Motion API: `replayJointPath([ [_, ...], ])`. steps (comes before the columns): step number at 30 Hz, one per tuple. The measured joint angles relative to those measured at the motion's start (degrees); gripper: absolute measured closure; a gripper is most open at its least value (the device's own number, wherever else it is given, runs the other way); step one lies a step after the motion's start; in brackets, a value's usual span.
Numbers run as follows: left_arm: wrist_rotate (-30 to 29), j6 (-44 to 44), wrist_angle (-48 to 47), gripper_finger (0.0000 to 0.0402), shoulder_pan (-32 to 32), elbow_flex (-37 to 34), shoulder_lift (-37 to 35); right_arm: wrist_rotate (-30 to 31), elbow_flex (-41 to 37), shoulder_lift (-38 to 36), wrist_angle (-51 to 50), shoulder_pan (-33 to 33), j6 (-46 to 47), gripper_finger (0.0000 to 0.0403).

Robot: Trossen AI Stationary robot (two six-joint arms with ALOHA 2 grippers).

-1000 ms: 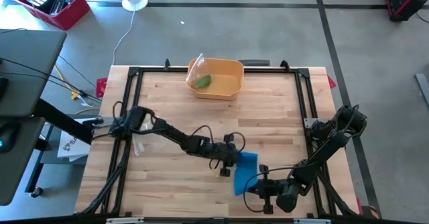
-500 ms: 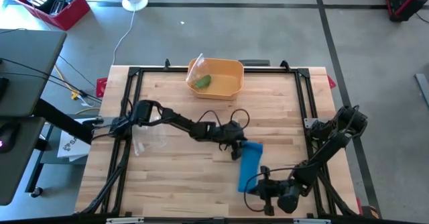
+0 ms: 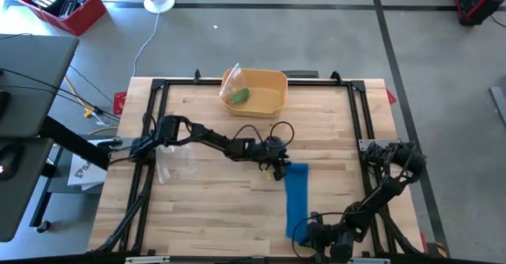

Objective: Roll bandage
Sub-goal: Roll the blue bandage

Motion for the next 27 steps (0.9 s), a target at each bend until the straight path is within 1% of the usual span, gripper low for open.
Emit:
replayJointPath([
  [3, 0.28, 0.02, 0.65, 0.0275, -0.01, -0.11, 0.02, -0.01, 0.00, -0.04, -0.16, 0.23, -0.13, 0.0403],
  [15, 2.65, 2.02, -0.20, 0.0275, -1.63, -0.33, -2.35, -0.86, 0.00, -1.15, -1.84, -0.80, -6.38, 0.0402],
  [21, 2.63, 2.56, -1.16, 0.0275, -1.89, -0.39, -3.50, -1.67, -0.04, -4.75, -7.59, -1.41, -3.44, 0.0401],
  [24, 2.42, 2.36, -1.13, 0.0275, -1.96, -0.39, -3.52, -2.11, -0.04, -6.65, -8.61, -1.39, -3.44, 0.0382],
  [27, 1.66, 2.38, -1.18, 0.0275, -2.10, -0.38, -3.61, -2.11, -0.05, -8.91, -8.59, -1.37, -3.50, 0.0342],
])
